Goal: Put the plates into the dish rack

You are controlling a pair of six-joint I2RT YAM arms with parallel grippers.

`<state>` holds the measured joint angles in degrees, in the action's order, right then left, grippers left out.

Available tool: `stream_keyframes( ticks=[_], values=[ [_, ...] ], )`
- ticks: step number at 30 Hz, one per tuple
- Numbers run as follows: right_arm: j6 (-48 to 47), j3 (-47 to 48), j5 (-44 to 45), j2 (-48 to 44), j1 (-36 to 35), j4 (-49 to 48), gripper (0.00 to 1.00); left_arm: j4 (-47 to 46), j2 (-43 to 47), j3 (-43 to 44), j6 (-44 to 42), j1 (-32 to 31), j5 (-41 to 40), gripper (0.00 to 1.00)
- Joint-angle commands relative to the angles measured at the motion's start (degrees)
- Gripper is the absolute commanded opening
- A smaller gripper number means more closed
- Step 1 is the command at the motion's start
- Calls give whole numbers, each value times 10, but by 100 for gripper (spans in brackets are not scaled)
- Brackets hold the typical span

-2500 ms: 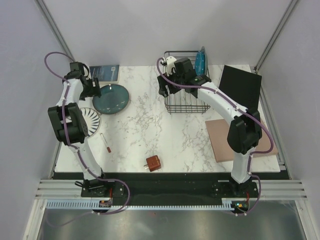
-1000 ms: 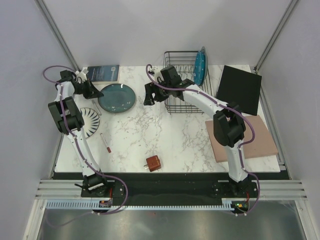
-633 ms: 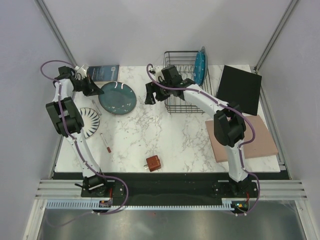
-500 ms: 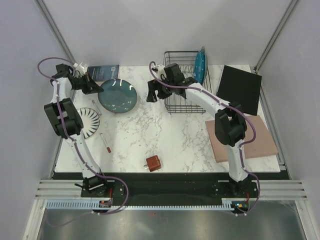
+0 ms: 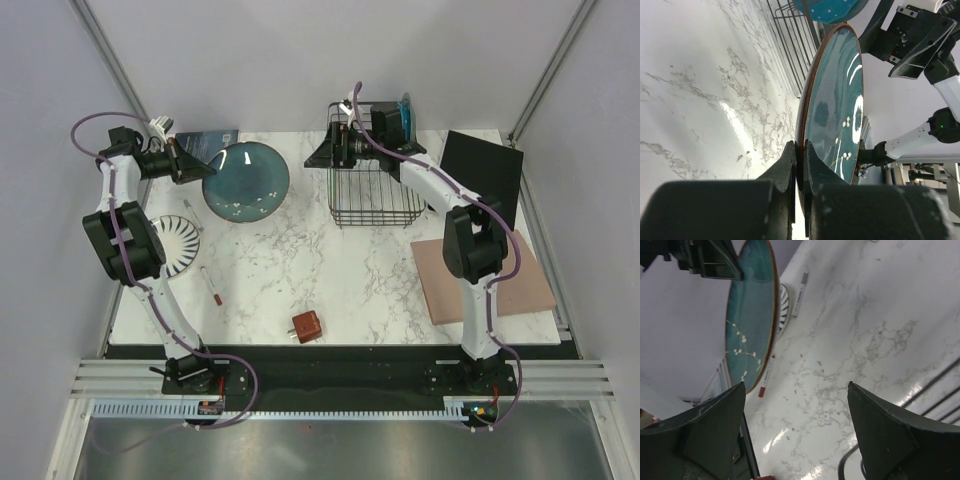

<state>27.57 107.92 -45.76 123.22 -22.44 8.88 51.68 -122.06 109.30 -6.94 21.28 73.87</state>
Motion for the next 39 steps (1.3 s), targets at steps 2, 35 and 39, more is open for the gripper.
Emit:
stream_keyframes(
  ticks=[2,35,39],
  values=[
    [109,-3,-117,28,-23,-138,90,-26,61,-23,64,-5,158,2],
    [102,59,-26,39,-89,-120,0,-56,57,-53,97,-41,129,12],
    [75,73,0,28,-87,-90,0,-55,67,-56,95,-41,96,42]
  ],
)
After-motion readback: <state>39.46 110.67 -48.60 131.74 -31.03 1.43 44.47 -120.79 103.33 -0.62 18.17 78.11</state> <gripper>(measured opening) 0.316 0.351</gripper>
